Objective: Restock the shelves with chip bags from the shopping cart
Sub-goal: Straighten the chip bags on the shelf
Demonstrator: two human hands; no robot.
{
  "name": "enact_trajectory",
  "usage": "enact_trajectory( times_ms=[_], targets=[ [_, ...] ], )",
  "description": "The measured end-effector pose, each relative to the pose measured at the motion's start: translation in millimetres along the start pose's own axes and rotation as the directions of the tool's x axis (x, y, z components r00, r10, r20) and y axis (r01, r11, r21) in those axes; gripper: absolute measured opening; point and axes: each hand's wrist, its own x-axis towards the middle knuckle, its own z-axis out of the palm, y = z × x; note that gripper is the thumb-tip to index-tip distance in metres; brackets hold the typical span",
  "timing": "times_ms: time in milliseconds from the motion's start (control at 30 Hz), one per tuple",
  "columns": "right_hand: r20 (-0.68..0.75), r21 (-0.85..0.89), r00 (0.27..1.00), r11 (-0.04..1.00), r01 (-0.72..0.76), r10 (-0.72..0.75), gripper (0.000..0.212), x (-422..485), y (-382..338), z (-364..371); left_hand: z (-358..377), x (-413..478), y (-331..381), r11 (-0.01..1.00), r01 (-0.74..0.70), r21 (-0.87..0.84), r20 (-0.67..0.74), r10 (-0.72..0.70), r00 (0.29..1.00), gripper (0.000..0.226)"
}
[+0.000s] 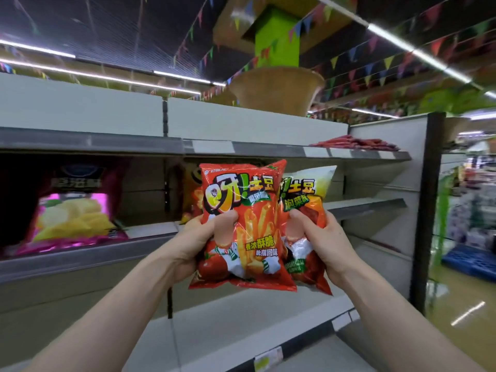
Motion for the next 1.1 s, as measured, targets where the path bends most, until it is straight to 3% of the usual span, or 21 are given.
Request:
enact_trajectory(
  times_ms=[267, 367, 500, 667, 800, 833, 933, 1033, 1100],
  targets=[
    [0.065, 0.002, 0.998, 1.000, -0.024, 0.024, 0.035, 52, 13, -86, 86, 47, -15, 1.000, 0.007, 0.016, -0.043, -0.007, 0.999, 0.048],
    [0.056, -0.002, 0.998, 1.000, -0.002, 0.002, 0.025, 68, 11, -128, 124, 66, -27, 1.000, -0.002, -0.005, -0.044, 0.002, 0.999, 0.057],
    [0.084, 0.030, 0.996, 0.999, -0.018, 0.015, 0.034, 88, 10, -175, 158, 89, -39, 1.000, -0.022, -0.020, -0.107, 0.019, 0.994, 0.066],
    [0.099, 0.047, 0.995, 0.998, -0.028, 0.024, 0.007, 110, 17, -207, 175, 113, -43, 0.999, -0.031, 0.030, -0.213, 0.037, 0.976, 0.062],
    [0.072, 0.027, 0.995, 0.997, -0.073, 0.071, 0.024, 136, 29, -216, 181, 151, -45, 0.986, 0.046, 0.161, -0.266, -0.002, 0.964, 0.097],
    [0.074, 0.014, 0.994, 0.996, -0.087, 0.086, 0.026, 145, 33, -216, 184, 161, -45, 0.978, 0.059, 0.199, -0.276, -0.002, 0.961, 0.096],
    [0.082, 0.003, 0.989, 0.992, -0.125, 0.125, 0.035, 177, 43, -219, 192, 189, -42, 0.970, 0.092, 0.224, -0.281, -0.026, 0.959, 0.064],
    [0.101, -0.055, 0.981, 0.986, -0.159, 0.164, 0.045, 214, 49, -221, 193, 222, -37, 0.961, 0.148, 0.232, -0.300, -0.074, 0.951, 0.079],
    [0.127, -0.083, 0.974, 0.980, -0.179, 0.189, 0.043, 237, 51, -223, 188, 245, -35, 0.960, 0.147, 0.239, -0.310, -0.068, 0.948, 0.065]
  ],
)
